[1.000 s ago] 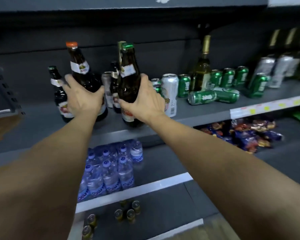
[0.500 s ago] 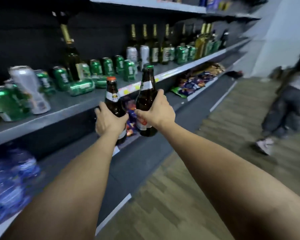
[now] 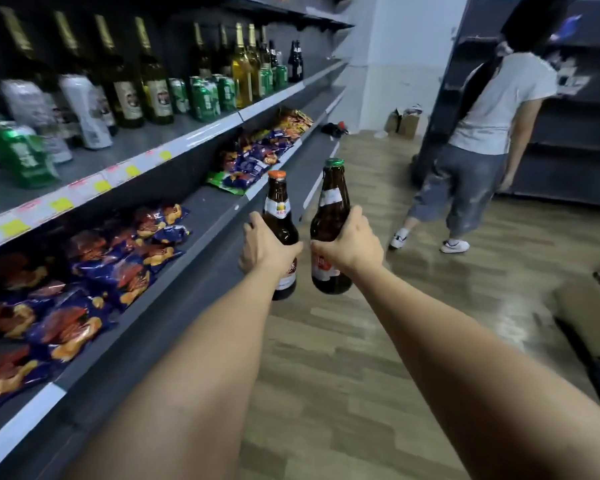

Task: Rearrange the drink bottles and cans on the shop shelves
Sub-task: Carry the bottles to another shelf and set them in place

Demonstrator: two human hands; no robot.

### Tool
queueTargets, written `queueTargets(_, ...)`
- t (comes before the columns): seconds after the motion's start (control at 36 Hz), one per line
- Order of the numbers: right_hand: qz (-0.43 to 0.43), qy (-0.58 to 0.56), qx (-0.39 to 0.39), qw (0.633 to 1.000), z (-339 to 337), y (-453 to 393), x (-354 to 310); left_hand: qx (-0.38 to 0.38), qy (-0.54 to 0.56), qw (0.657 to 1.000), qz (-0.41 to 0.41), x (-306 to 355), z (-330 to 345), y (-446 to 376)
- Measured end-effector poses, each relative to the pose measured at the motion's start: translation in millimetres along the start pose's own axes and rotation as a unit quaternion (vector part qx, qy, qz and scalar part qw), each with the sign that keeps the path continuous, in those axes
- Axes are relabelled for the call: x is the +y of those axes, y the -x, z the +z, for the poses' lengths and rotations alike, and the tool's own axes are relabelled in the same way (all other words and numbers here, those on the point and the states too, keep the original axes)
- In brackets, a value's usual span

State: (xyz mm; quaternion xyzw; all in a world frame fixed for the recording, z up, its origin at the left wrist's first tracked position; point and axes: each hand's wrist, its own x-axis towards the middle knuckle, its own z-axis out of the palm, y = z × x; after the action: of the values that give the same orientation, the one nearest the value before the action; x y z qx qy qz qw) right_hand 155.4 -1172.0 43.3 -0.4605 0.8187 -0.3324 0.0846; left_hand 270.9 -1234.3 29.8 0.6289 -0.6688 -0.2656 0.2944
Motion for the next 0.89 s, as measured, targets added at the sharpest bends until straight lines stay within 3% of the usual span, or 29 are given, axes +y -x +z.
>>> queueTargets(0.56, 0.143, 0.025, 0.016, 0.989, 1, -277, 127, -0.103, -0.019, 0.992, 0.064, 137, 220, -223)
queueTargets(0.89, 0.097, 0.049, -0.024, 0.994, -31, -501, 228, -0.093, -0.015, 0.994, 0.062, 263, 373, -352)
